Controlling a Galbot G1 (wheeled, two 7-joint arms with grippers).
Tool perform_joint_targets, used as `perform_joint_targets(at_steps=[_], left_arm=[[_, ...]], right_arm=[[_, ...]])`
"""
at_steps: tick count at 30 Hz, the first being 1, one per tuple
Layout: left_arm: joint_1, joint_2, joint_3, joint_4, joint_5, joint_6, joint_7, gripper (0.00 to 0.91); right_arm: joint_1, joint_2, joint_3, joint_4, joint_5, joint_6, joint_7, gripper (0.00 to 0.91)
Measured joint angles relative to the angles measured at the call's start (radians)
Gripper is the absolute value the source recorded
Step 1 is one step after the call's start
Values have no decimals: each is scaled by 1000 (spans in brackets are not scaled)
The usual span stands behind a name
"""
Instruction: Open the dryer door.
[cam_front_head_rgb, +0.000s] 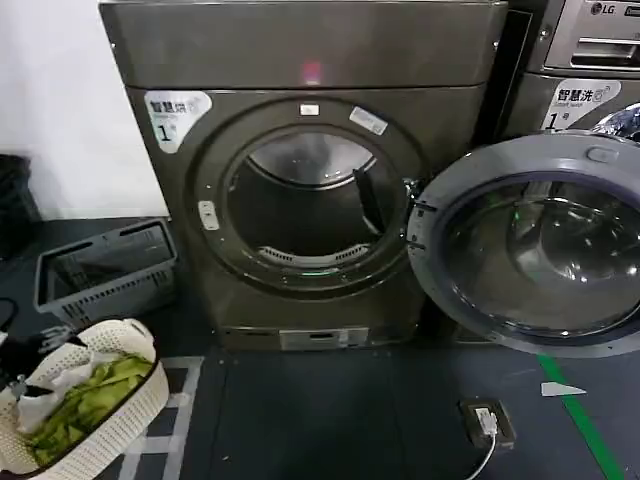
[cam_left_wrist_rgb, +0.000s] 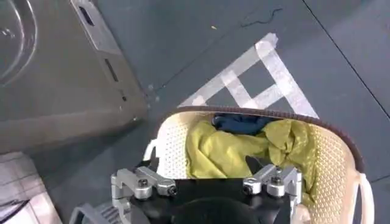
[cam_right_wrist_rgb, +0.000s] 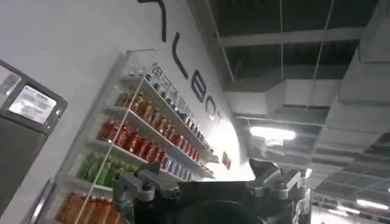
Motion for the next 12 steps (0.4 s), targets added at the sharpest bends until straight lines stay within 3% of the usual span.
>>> perform_joint_targets(at_steps=[12], left_arm=[[-7, 1, 4, 5, 8, -17, 13, 907]], right_arm=[[-3, 1, 7, 2, 2, -2, -3, 907]])
